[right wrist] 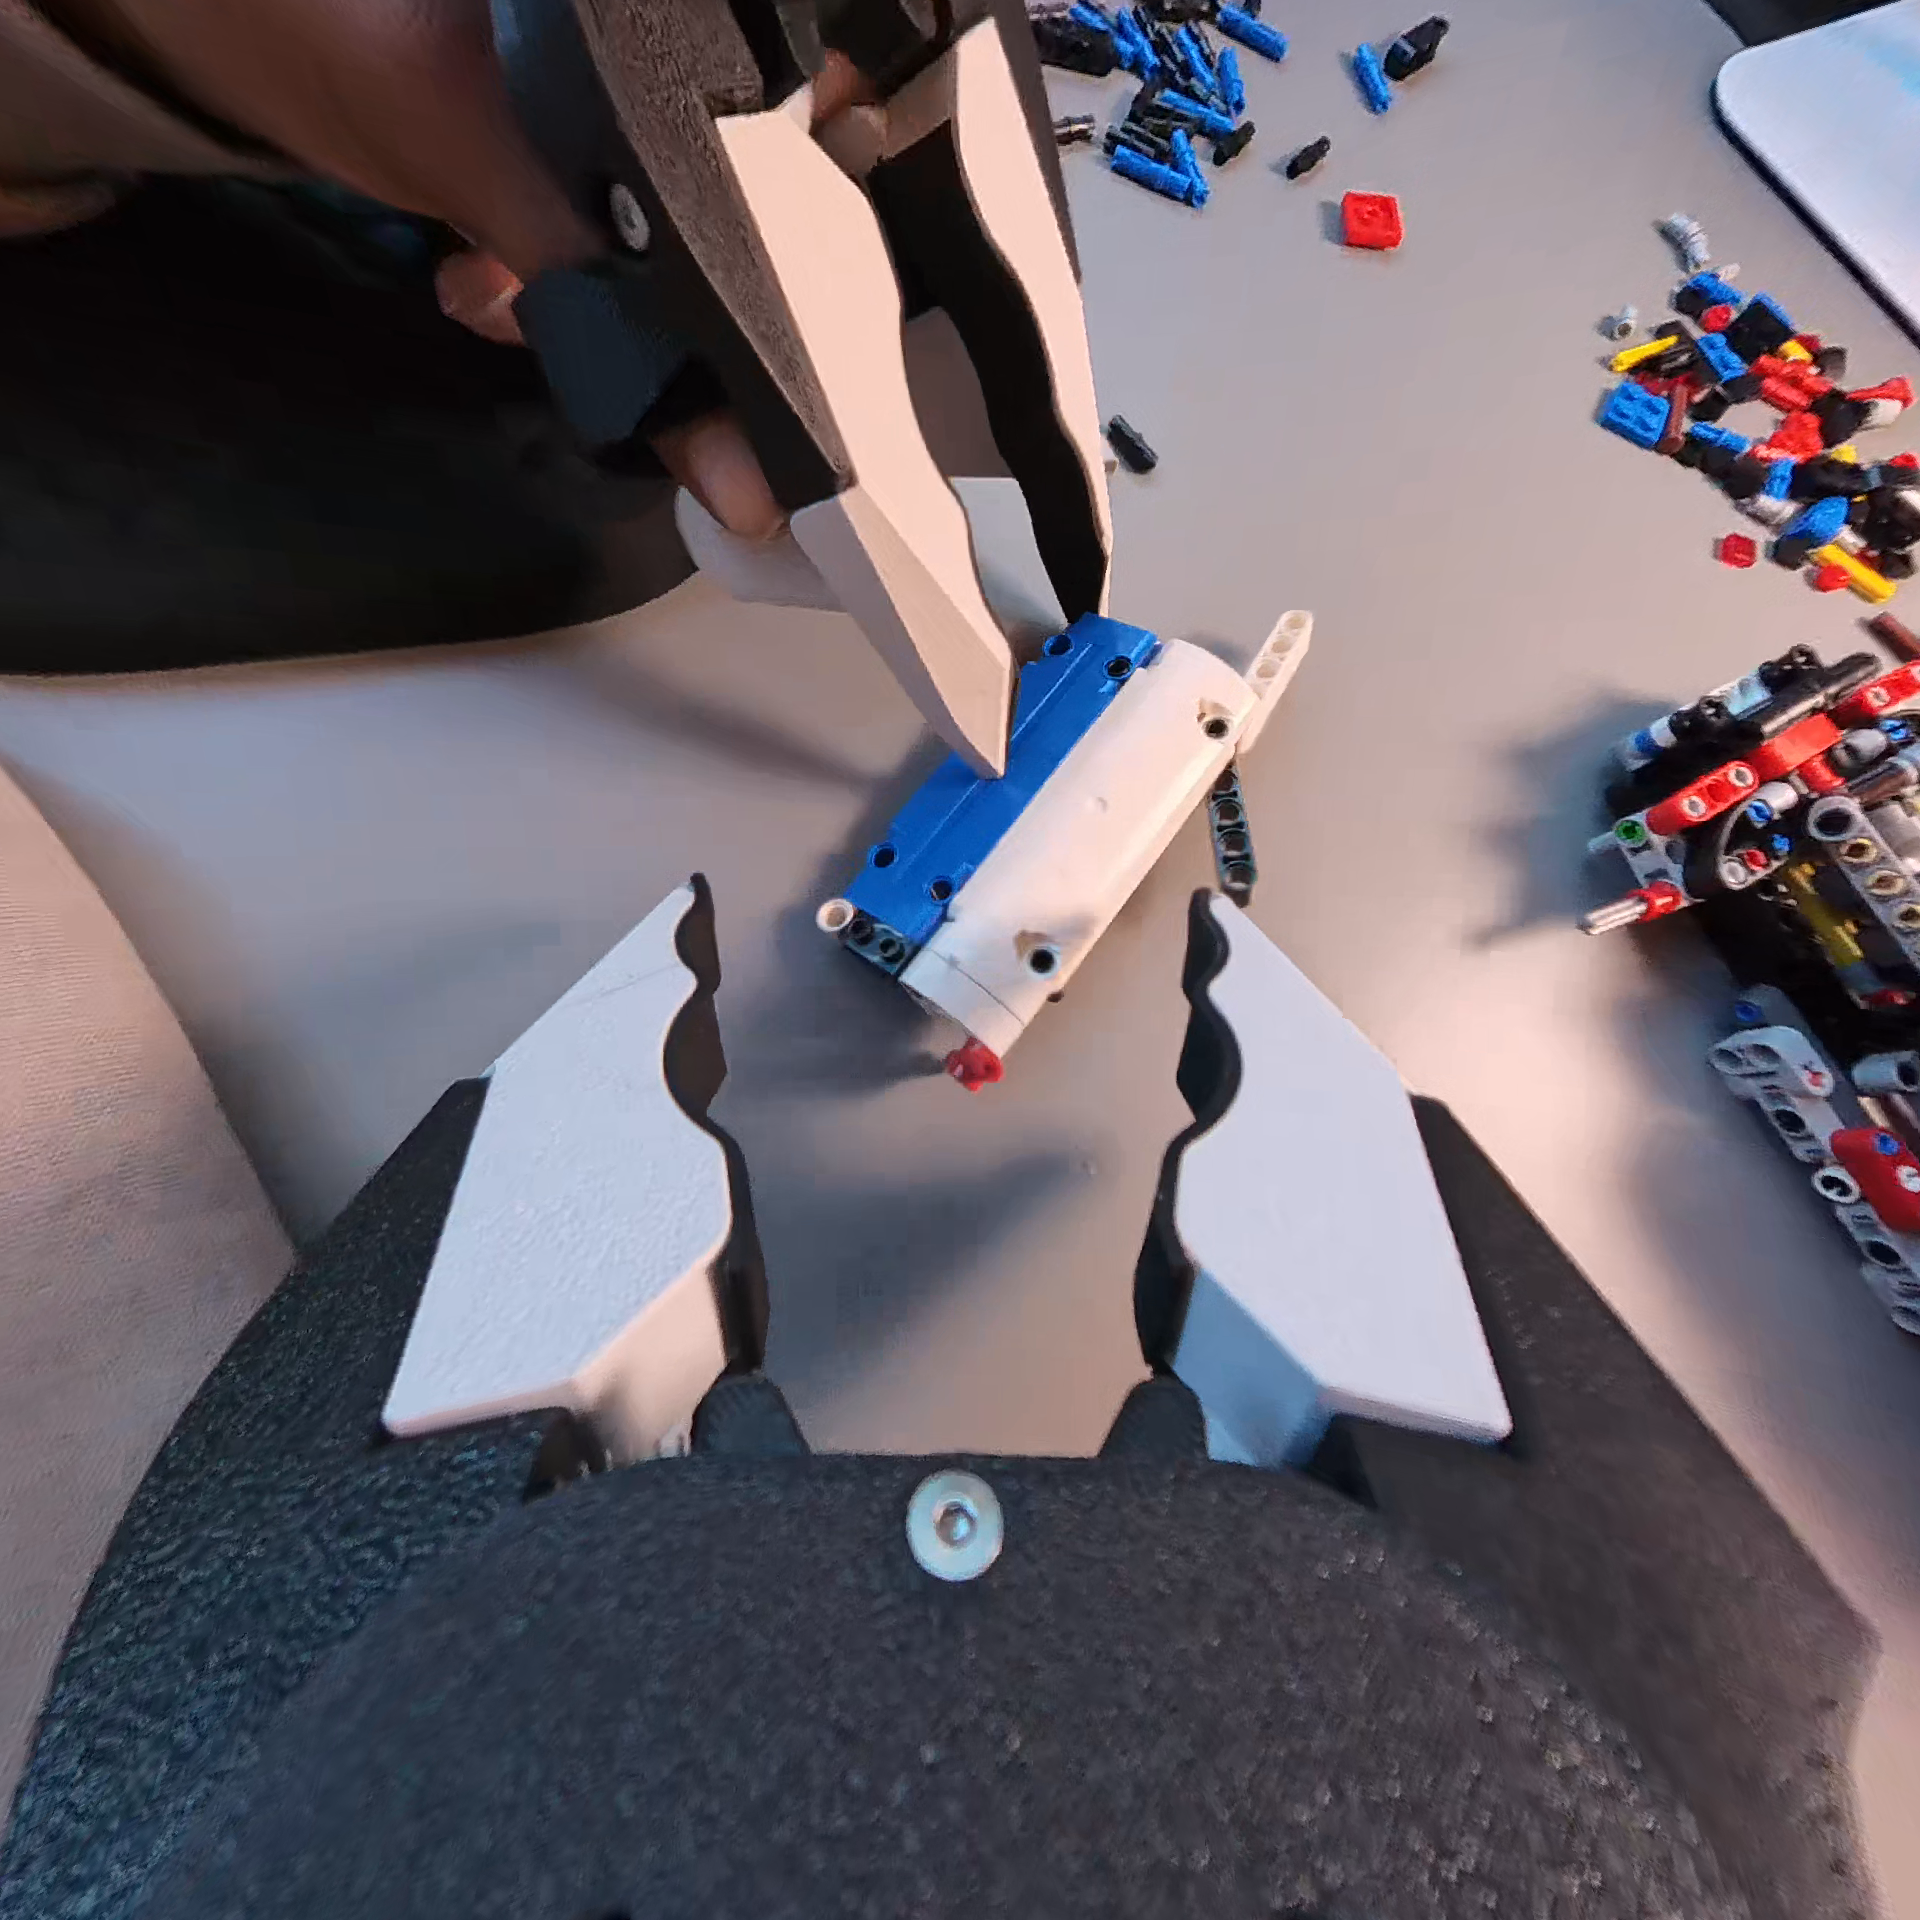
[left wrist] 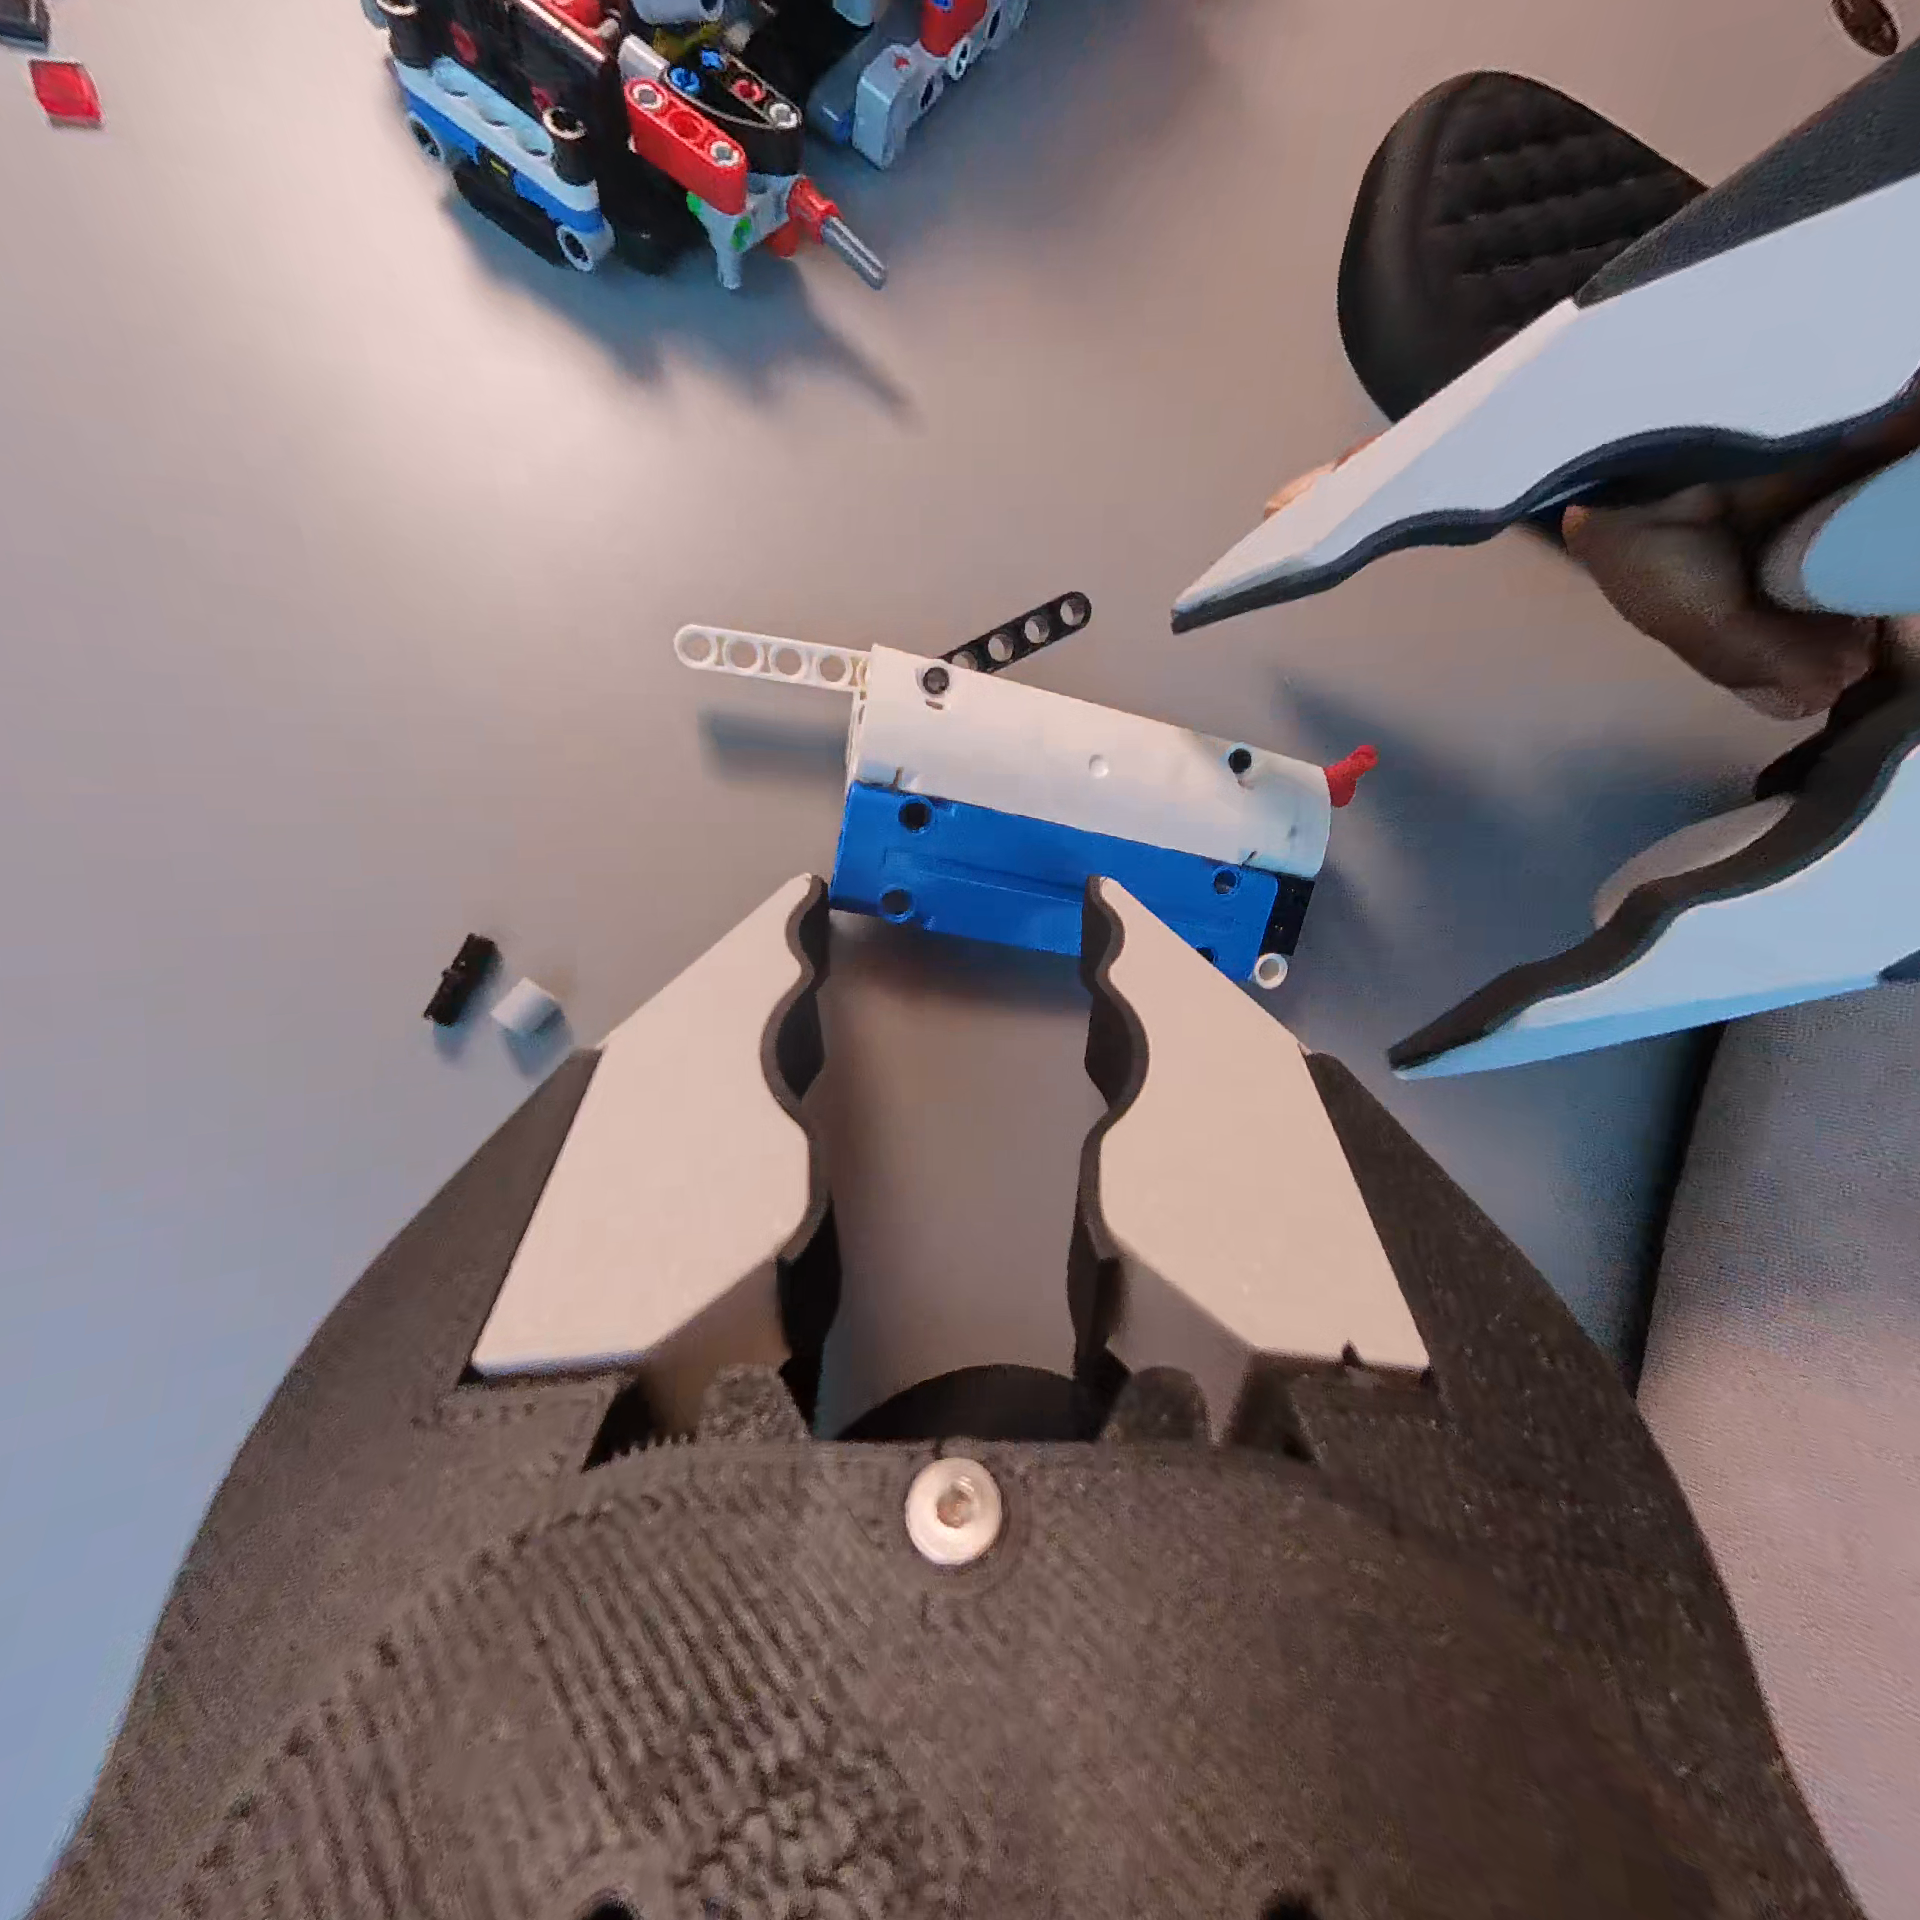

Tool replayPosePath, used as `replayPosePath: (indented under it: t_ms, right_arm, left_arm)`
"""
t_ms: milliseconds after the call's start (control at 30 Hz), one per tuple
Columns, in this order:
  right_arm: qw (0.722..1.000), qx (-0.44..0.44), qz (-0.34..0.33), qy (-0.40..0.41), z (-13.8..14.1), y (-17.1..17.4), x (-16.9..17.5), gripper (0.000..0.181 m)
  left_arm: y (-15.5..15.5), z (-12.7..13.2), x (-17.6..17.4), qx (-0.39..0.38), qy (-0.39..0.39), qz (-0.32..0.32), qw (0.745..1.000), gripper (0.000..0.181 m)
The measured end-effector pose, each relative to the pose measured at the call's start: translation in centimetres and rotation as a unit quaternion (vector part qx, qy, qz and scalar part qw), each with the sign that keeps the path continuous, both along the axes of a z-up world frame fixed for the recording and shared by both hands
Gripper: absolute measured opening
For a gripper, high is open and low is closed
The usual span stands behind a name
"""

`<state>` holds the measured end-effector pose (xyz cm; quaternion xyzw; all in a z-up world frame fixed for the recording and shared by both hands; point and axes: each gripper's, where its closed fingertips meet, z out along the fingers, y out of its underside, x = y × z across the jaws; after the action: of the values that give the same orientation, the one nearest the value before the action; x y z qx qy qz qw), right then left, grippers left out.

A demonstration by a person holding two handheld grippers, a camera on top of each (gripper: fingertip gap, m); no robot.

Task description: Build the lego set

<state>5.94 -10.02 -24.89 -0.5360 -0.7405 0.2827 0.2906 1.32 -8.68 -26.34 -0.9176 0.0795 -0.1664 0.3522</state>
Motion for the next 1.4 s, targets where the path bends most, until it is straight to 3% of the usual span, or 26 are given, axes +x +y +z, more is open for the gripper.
replayPosePath:
  t_ms: [67,167,200,333,400,600,833,1000,1100,1400]
  right_arm:
    - [0.999,0.051,-0.018,-0.006,-1.1,0.8,-0.6,0.086]
    - [0.999,0.027,0.005,-0.025,-1.6,0.9,-0.7,0.074]
    - [0.999,0.024,0.016,-0.035,-1.6,1.4,-0.6,0.066]
    - [0.994,0.031,0.08,-0.069,-1.9,3.9,-0.4,0.064]
    - [0.991,0.027,0.105,-0.075,-1.9,4.6,-0.6,0.063]
    - [0.974,0.052,0.203,-0.083,-2.0,5.3,-1.2,0.049]
    - [0.954,0.063,0.277,-0.092,-2.0,6.3,-1.2,0.049]
    - [0.945,0.061,0.303,-0.107,-2.0,5.7,-0.9,0.052]
    - [0.95,0.01,0.295,-0.106,-1.4,4.4,-1.5,0.068]
    - [0.943,0.014,0.299,-0.145,-2.4,2.3,-2.4,0.073]
  left_arm:
    - [-0.7,0.1,0.4,-0.001,-0.009,-0.005,1.0,0.047]
    - [-1.9,0.2,0.6,-0.006,-0.004,-0.027,1.0,0.048]
    - [-2.5,0.1,0.9,-0.014,-0.001,-0.043,0.999,0.045]
    - [-4.4,-0.1,2.1,-0.016,0.027,-0.128,0.991,0.047]
    - [-3.8,0.1,1.2,0.009,0.073,-0.133,0.988,0.046]
    - [-3.2,-0.2,-1.8,-0.007,0.095,-0.16,0.982,0.041]
    - [-2.5,-0.7,-3.8,0.009,0.121,-0.167,0.979,0.036]
    - [-2.0,-0.8,-2.2,0.049,0.12,-0.189,0.973,0.029]
    - [-1.5,-0.8,-2.1,0.059,0.137,-0.187,0.971,0.009]
    - [-1.2,-0.7,-1.6,0.086,0.162,-0.189,0.965,0.007]
